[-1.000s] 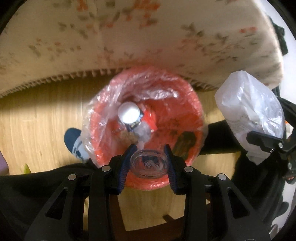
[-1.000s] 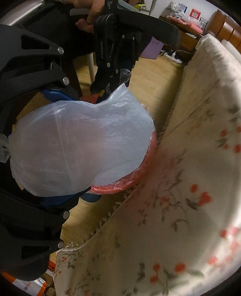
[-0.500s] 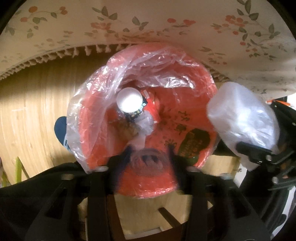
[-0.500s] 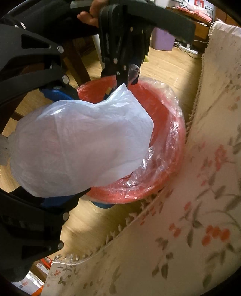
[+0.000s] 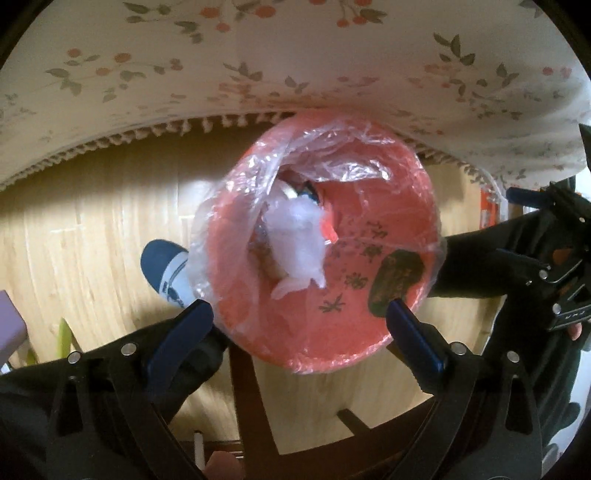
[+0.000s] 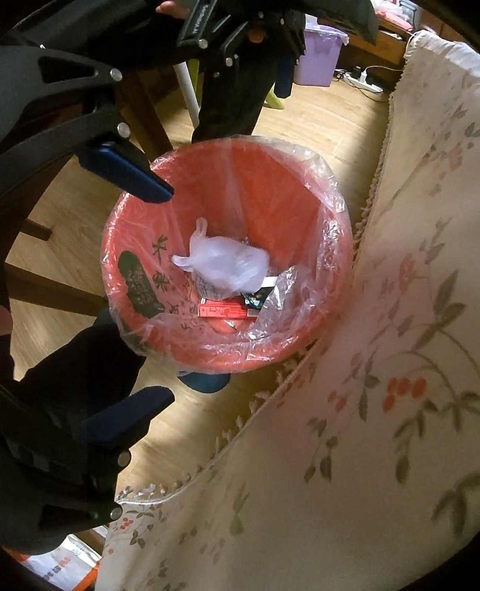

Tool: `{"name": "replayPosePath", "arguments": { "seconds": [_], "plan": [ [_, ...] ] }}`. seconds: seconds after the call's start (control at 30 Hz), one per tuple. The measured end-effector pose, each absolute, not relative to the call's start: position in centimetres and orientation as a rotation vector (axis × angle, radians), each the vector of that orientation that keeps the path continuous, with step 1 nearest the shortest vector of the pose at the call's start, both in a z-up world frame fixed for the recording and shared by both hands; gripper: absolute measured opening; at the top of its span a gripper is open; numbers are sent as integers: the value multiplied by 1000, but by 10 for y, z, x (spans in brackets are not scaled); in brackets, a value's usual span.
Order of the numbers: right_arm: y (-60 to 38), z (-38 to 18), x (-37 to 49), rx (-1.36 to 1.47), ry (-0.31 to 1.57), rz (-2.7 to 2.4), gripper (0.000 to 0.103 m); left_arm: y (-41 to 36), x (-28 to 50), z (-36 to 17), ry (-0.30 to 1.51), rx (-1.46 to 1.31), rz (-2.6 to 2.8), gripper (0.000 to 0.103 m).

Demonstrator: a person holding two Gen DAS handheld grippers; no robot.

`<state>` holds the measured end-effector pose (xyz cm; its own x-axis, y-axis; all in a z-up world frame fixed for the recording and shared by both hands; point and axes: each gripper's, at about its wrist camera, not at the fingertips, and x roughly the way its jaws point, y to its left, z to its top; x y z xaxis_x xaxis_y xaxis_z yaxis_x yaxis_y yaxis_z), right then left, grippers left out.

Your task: Collect trash

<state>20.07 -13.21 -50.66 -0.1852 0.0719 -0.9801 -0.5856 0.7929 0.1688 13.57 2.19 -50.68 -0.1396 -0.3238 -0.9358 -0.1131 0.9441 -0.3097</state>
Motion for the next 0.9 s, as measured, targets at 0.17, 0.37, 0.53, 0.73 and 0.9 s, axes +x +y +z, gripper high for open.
{"name": "replayPosePath", "arguments": {
  "seconds": [0.17,0.37,0.53,0.73,0.9],
  "plan": [
    [-137,-490,196,-419,1636,576,98,25,131,-492,1714,-294,-170,97],
    [-143,-475,190,-382,1635,583,98,18,126,-474,1714,-254,-188,97],
    [-145,-458,184,-362,1625,591,98,13,121,-456,1701,-233,-202,97],
    [-146,-431,176,-342,1596,600,98,9,116,-431,1676,-203,-212,97],
    [-148,-411,170,-327,1567,597,98,5,111,-407,1647,-183,-225,97]
  ]
}}
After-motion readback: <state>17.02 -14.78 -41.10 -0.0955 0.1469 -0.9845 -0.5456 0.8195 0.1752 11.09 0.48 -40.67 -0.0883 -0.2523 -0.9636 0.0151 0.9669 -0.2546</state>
